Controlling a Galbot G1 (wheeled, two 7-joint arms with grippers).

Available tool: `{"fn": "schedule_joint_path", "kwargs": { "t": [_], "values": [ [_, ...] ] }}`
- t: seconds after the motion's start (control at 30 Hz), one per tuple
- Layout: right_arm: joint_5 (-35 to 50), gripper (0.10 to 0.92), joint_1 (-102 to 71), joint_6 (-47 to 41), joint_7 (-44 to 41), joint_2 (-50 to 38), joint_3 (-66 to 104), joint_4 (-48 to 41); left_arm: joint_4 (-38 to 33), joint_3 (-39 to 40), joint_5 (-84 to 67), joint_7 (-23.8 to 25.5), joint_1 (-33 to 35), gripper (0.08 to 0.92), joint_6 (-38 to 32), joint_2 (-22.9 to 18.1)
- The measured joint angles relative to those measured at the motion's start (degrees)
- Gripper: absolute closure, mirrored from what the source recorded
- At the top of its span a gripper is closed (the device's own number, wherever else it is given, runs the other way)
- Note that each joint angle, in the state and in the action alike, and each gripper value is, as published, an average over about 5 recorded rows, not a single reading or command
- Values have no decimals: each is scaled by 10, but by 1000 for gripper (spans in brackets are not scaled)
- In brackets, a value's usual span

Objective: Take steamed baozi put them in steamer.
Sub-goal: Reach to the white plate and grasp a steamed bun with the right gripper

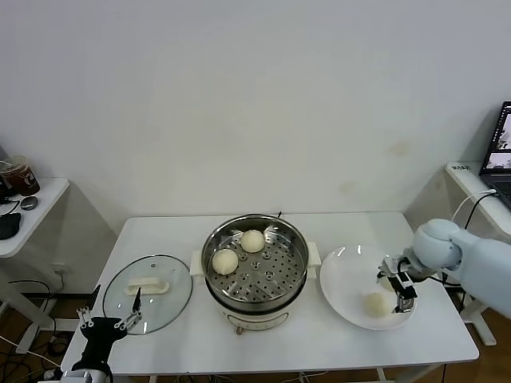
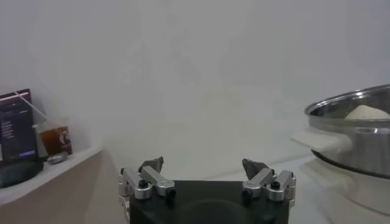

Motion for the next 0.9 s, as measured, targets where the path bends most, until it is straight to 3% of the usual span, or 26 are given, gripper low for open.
{"fn": "schedule_joint_path", "kwargs": {
  "t": [0.3, 0.73, 0.9],
  "values": [
    [-21, 216, -62, 11, 22, 39, 43, -53, -4, -7, 0, 0, 4, 177, 0, -2],
    [-36, 539, -82, 5, 24, 64, 63, -74, -3, -10, -4, -1, 4, 177, -2, -1],
    [-28, 577, -62, 9, 16, 60, 61, -73, -3, -10, -7, -1, 1, 177, -2, 1]
  ]
}}
